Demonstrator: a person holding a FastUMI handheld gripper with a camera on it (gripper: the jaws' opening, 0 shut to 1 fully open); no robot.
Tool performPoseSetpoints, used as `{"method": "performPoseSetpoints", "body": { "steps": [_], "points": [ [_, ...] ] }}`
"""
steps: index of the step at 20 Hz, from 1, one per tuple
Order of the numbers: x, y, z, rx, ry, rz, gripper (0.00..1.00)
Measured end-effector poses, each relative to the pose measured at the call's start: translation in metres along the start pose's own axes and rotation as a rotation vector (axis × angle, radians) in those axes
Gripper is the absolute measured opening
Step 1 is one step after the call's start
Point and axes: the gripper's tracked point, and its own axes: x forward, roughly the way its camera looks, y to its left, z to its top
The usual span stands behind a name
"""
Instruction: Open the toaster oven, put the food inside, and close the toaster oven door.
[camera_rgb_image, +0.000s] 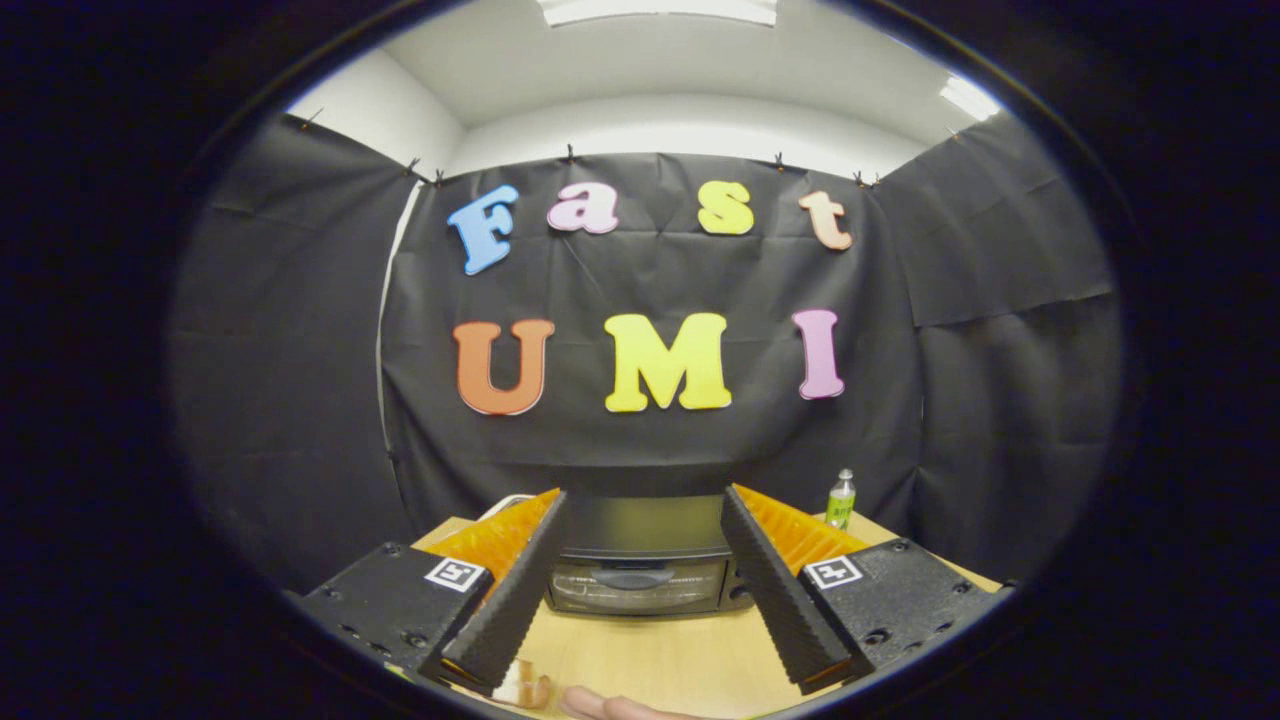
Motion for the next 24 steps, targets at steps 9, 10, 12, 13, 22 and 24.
{"method": "performPoseSetpoints", "body": {
  "steps": [9, 10, 12, 13, 22, 24],
  "points": [
    [0.129, 0.005, -0.084, 0.008, 0.156, -0.02, 1.0],
    [0.141, 0.005, -0.096, 0.0, 0.184, -0.029, 1.0],
    [0.162, 0.006, -0.118, -0.015, 0.238, -0.034, 1.0],
    [0.171, 0.005, -0.128, -0.008, 0.265, -0.042, 1.0],
    [0.198, 0.017, -0.19, 0.049, 0.407, -0.03, 0.99],
    [0.194, 0.018, -0.192, -0.006, 0.416, -0.04, 0.99]
  ]
}}
